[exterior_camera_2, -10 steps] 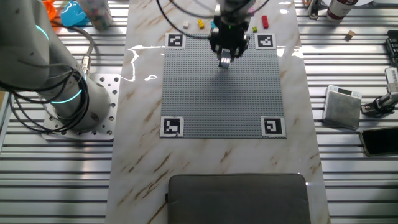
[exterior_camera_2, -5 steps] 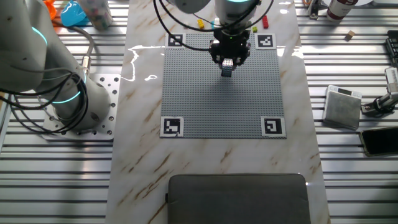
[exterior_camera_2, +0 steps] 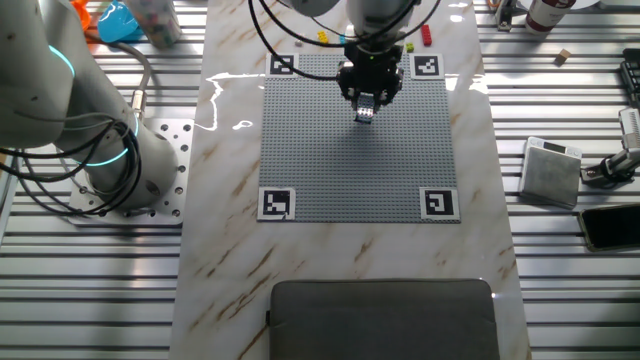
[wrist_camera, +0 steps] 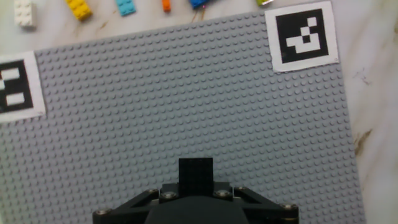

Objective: Build with small Lego blocks

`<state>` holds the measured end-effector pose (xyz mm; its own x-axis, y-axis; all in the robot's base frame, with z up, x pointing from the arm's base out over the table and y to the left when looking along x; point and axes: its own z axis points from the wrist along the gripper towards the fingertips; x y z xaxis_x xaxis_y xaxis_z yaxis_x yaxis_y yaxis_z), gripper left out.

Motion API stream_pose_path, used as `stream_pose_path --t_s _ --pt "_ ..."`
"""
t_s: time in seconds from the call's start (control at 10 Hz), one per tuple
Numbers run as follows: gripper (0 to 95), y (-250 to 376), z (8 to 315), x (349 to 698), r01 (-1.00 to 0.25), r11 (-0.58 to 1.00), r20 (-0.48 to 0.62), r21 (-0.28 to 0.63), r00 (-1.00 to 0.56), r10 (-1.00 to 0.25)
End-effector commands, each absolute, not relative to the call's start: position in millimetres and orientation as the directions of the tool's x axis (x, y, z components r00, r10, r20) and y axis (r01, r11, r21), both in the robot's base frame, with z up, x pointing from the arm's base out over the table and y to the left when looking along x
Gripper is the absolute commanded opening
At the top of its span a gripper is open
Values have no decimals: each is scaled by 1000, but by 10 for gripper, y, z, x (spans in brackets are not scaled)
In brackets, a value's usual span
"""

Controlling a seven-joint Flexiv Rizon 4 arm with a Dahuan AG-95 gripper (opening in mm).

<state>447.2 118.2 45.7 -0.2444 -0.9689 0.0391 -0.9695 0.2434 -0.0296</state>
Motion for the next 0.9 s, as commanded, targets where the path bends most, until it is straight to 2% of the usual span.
stream_pose_path --t_s 0.1,0.3,0.7,0.9 --pt "0 1174 468 4468 -958 286 34 -33 -287 -957" --pt "0 1170 470 4469 -959 281 30 -33 -282 -959" --pt "0 923 517 4648 -991 133 30 -30 -133 -991" --pt "0 804 437 4745 -998 49 -1 -38 -49 -999"
